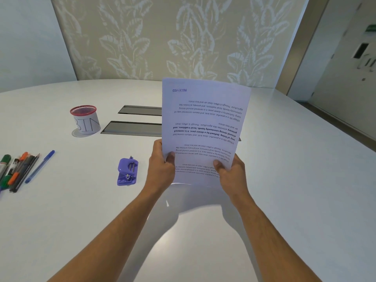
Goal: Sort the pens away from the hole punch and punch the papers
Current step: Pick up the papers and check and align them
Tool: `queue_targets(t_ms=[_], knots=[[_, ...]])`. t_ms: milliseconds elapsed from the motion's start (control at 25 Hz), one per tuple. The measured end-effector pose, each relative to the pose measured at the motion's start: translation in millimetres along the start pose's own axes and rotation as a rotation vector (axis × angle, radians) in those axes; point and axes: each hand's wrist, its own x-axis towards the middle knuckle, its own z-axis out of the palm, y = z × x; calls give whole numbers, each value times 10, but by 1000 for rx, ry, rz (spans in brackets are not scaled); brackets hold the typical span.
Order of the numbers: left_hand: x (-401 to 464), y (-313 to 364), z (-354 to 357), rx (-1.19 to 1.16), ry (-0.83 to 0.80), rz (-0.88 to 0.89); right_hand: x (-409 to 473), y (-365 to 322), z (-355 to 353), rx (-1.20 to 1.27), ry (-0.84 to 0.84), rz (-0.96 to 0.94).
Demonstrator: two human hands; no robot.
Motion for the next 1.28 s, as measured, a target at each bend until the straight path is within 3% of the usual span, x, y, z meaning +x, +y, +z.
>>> queue_targets(t_ms=[160, 320, 440, 560, 720, 840, 1080, 1200, 1280], knots=[[46, 110, -13, -89, 19, -32, 64, -51, -86, 69, 10, 15], [63, 134, 22, -290, 94, -127, -3, 36, -208, 397, 125, 272], [66, 131, 86, -457, 127, -197, -126, 128, -171, 651, 33, 341], [-14, 96, 225, -547, 95, -269, -216, 121, -18, 845, -60, 262], [-136, 20, 313, -571, 40, -320, -216, 47, 72, 740, 95, 259], [-115, 34, 213, -600, 26, -356, -162, 89, -53, 652, 121, 209], [152, -82, -248, -697, 215, -310, -24, 70, -492, 463, 42, 169], [242, -105, -447, -483, 262, -257, 70, 67, -693, 315, 40, 163], [291, -85, -526, -320, 207, -196, 117, 19, -793, 246, -3, 149]])
